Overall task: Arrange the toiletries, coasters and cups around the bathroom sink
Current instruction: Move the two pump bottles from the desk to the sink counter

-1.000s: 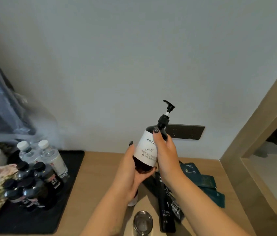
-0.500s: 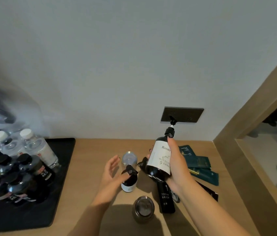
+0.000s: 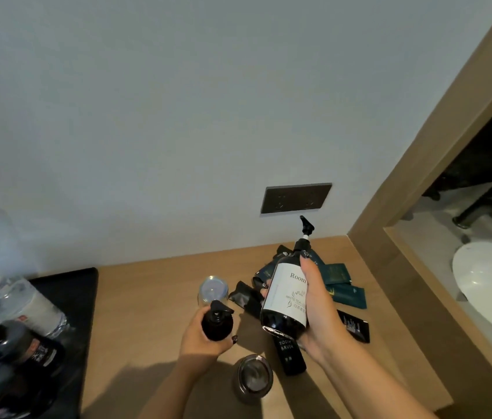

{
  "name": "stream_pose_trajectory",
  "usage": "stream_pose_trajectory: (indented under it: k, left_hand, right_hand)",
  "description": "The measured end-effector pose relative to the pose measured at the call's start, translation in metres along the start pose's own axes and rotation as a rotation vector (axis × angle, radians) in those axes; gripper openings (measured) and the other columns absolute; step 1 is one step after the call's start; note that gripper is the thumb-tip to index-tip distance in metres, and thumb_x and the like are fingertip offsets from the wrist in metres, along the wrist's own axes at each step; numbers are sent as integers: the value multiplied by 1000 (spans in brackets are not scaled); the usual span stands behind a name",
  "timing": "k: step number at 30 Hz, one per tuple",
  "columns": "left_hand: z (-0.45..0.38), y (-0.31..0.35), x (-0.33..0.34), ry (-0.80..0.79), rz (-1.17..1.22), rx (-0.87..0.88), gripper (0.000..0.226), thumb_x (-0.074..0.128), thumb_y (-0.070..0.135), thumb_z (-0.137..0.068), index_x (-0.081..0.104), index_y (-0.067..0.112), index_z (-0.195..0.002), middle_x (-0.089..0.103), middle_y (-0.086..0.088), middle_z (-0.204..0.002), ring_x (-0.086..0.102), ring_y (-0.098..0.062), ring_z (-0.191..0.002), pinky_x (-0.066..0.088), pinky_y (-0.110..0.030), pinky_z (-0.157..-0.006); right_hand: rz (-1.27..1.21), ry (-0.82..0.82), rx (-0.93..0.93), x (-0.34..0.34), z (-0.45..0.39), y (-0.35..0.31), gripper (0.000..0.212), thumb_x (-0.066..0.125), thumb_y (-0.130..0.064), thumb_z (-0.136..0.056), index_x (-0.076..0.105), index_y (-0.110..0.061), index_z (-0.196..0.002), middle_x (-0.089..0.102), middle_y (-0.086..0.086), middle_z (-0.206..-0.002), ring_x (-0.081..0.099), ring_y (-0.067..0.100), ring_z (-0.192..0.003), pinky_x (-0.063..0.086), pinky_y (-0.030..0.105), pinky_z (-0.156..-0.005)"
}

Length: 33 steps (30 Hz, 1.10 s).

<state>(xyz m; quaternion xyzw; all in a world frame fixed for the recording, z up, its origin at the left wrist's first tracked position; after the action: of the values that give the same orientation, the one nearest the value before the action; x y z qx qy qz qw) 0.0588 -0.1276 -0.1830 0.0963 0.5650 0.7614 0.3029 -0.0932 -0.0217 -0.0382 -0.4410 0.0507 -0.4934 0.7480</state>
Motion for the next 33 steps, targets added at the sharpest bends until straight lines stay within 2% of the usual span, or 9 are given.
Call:
stream_pose_trajectory:
  k: [2, 6, 9, 12, 15, 20, 24, 27, 33]
  left_hand:
    - [-2, 0, -4, -26, 33, -19, 58, 85, 4, -62, 59, 20, -112, 69, 1, -104, 63, -9, -99, 50, -20, -79]
    - [-2, 14, -13, -77, 235, -79, 62, 88, 13, -58, 61, 19, -113, 72, -7, -107, 67, -22, -101, 53, -38, -89]
    - [1, 41, -18, -76, 443, -78, 67, 88, 19, -54, 59, 17, -115, 71, -8, -112, 65, -29, -108, 49, -50, -96]
    - [5, 74, -19, -97, 600, -52, 54, 76, 1, -71, 55, 11, -119, 68, -12, -116, 63, -30, -111, 52, -44, -92]
    - [19, 109, -13, -164, 742, -36, 60, 71, 5, -65, 53, 8, -123, 67, -14, -117, 66, -25, -106, 55, -39, -82]
    - [51, 150, 18, -248, 994, -133, 54, 69, 13, -72, 55, 4, -123, 65, -22, -118, 62, -35, -111, 46, -58, -96]
    - [86, 181, 56, -388, 992, -191, 42, 60, 36, -83, 63, 5, -111, 72, -18, -95, 71, -27, -83, 53, -50, -88]
    - [110, 199, 85, -424, 966, -205, 50, 63, 40, -74, 63, 7, -112, 73, -16, -97, 69, -28, -94, 48, -49, -95]
    - [162, 211, 156, -523, 885, -192, 45, 61, 38, -78, 63, 6, -110, 72, -15, -95, 68, -27, -86, 56, -43, -76]
  right_hand:
    - [2, 24, -18, -3, 3, 1, 56, 57, -52, -86, 63, -6, -116, 70, 21, -96, 70, 33, -83, 56, 46, -81]
    - [-13, 63, -35, -8, 6, 7, 53, 57, -53, -85, 67, -7, -110, 71, 21, -96, 70, 35, -85, 53, 50, -89]
    - [-80, 56, -41, -9, 10, 10, 51, 55, -53, -87, 67, -6, -105, 72, 20, -94, 69, 33, -83, 55, 47, -83]
    - [-160, 5, -62, -10, 17, 9, 52, 51, -53, -88, 67, -6, -102, 72, 19, -90, 68, 30, -82, 58, 41, -75]
    - [-244, -24, -108, -14, 30, 2, 55, 52, -53, -85, 65, -5, -108, 73, 19, -93, 69, 29, -85, 56, 40, -80]
    - [-323, -46, -158, -28, 57, -12, 65, 60, -56, -76, 64, -2, -112, 71, 20, -95, 70, 28, -80, 57, 42, -78]
    - [-303, -72, -235, -53, 84, -30, 59, 58, -58, -75, 70, -3, -93, 67, 20, -88, 65, 31, -76, 57, 40, -68]
    - [-231, -56, -284, -82, 107, -42, 61, 57, -59, -72, 68, -3, -97, 68, 21, -89, 65, 31, -70, 56, 39, -68]
    - [-165, 51, -377, -166, 158, -62, 67, 56, -59, -71, 65, -4, -108, 69, 22, -96, 66, 34, -73, 52, 44, -78]
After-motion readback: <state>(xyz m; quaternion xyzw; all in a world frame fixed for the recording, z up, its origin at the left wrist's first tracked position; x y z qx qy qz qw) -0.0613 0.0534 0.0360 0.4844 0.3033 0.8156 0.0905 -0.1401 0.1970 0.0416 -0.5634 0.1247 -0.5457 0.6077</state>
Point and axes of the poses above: each hand's wrist, its own z-axis away from the middle knuckle, its own x-axis out of the palm, y = z × x, the point moved 6 cm from there along -z, towards the middle knuckle
